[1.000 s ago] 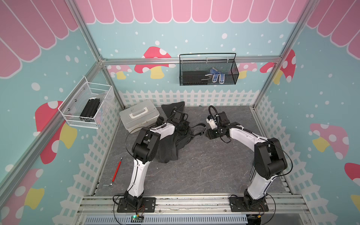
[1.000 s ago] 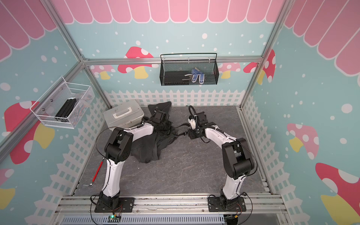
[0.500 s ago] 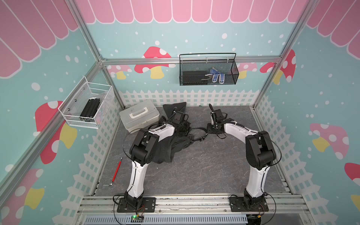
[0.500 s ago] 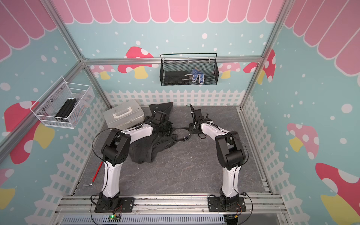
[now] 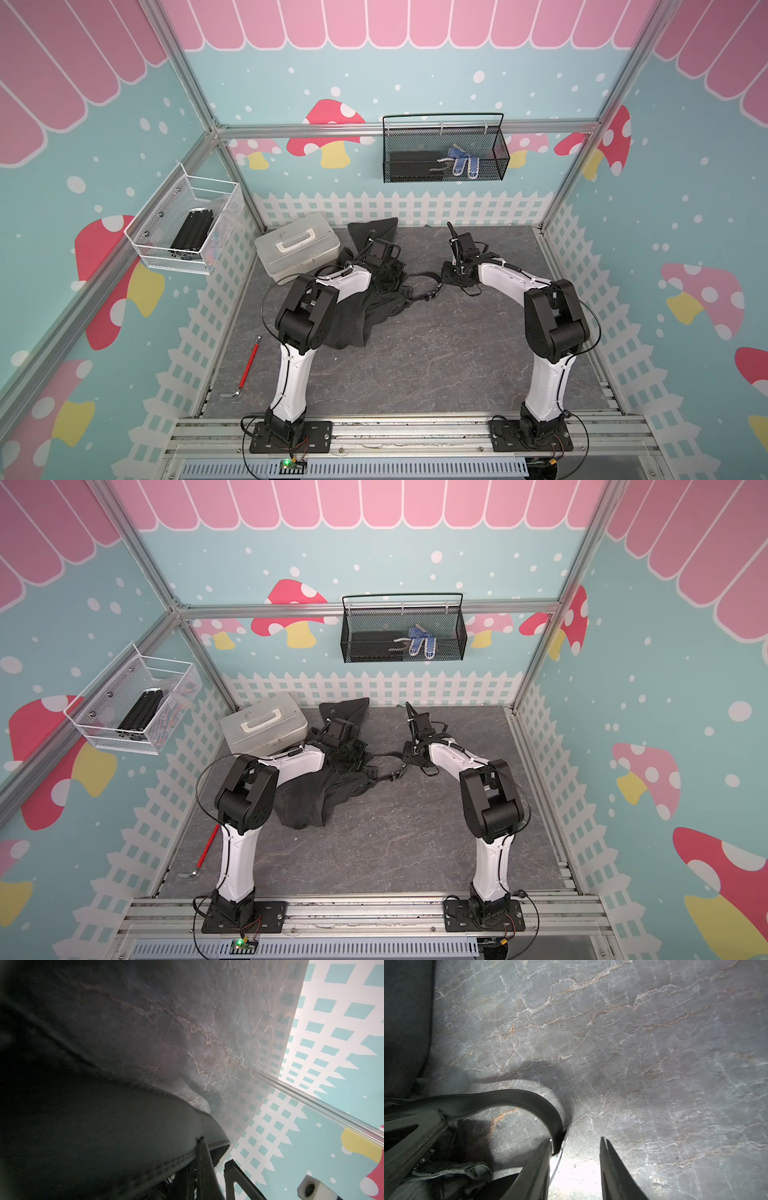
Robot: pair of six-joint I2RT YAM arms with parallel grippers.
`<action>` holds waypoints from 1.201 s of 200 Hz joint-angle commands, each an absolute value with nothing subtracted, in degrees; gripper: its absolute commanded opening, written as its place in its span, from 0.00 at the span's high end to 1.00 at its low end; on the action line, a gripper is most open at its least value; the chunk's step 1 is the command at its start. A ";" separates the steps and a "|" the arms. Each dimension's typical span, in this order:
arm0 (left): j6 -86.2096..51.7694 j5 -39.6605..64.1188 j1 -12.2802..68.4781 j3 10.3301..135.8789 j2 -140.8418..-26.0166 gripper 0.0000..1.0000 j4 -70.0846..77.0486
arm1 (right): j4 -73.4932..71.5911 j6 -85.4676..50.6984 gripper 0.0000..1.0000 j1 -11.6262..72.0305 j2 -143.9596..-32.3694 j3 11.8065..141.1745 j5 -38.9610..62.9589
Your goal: Remove the belt from the trousers
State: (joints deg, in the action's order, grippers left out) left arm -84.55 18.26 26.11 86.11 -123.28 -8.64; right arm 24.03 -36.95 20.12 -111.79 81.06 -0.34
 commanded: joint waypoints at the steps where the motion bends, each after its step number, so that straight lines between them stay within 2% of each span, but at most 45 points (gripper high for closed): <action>1: -83.67 17.23 25.40 84.85 -121.55 1.00 -9.67 | 23.96 -39.06 0.60 20.84 -112.93 80.36 0.21; 115: -83.61 17.59 25.31 85.79 -122.31 1.00 -9.68 | 21.07 -40.34 0.69 21.71 -115.38 80.25 1.27; 133: -83.63 17.58 25.31 85.77 -122.20 1.00 -9.68 | 21.23 -40.67 0.75 21.71 -116.31 80.83 1.78; 184: -83.58 17.49 25.20 85.84 -122.01 1.00 -9.67 | 21.19 -40.95 0.84 21.80 -116.63 80.13 2.32; 211: -83.65 17.36 25.16 85.90 -122.17 1.00 -9.67 | 21.21 -40.87 1.00 21.81 -116.41 79.76 2.35; 240: -84.36 17.53 23.96 89.11 -123.61 1.00 -9.61 | 21.40 -40.87 1.00 21.88 -116.42 78.84 2.53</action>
